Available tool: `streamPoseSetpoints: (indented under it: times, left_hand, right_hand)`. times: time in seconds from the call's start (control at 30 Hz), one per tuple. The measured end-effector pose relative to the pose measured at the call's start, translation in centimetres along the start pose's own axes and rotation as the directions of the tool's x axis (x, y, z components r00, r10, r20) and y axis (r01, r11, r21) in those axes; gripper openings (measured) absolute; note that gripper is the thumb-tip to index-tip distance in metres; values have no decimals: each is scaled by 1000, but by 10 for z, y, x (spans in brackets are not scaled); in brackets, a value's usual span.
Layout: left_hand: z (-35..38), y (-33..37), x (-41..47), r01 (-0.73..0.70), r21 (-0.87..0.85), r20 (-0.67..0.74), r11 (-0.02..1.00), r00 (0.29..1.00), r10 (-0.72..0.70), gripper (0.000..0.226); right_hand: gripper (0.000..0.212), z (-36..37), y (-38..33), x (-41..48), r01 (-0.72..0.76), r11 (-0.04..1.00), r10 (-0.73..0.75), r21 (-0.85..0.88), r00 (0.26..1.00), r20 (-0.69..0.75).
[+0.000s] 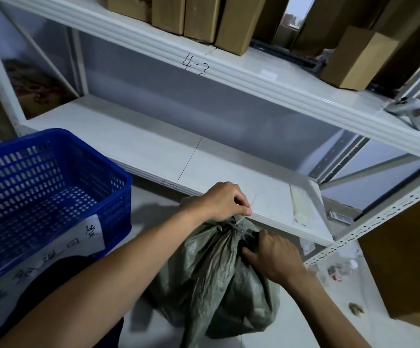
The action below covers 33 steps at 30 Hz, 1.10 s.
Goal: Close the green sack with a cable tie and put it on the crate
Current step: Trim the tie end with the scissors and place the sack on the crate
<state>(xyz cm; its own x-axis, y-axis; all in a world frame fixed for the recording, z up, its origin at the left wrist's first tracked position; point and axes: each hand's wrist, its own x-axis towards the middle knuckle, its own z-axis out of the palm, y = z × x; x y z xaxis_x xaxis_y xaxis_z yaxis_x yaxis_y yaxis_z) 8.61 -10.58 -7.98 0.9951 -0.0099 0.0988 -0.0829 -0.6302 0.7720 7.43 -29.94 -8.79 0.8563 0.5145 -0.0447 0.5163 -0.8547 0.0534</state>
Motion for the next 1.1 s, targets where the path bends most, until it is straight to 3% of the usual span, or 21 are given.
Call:
streamPoseSetpoints:
  times: [0.27,0.5,0.63,0.83,0.97,1.1]
  left_hand:
    - [5,10,-4,-54,50,69,997,996,50,19]
    - [2,10,-3,-73,-5,36,997,997,73,18]
    - [1,17,-3,-93,-59,-21,994,996,91,17]
    - [-25,-2,4,30,-416,-222,909,966,-134,16]
    - [-34,-11,3,79,-601,-245,795,929,-277,17]
    - [-22,-20,2,181,-631,-165,754,919,-358,17]
  right_hand:
    - [45,8,-3,0,75,997,-74,8,995,-73]
    - [36,15,14,-2,163,979,-178,-123,976,-122]
    - [29,23,18,-4,171,981,-179,-96,980,-82]
    - [30,20,31,-6,-19,973,32,232,998,-50]
    - [20,16,42,-5,-159,799,168,580,985,38]
    - [23,10,48,-2,-146,650,164,746,985,50]
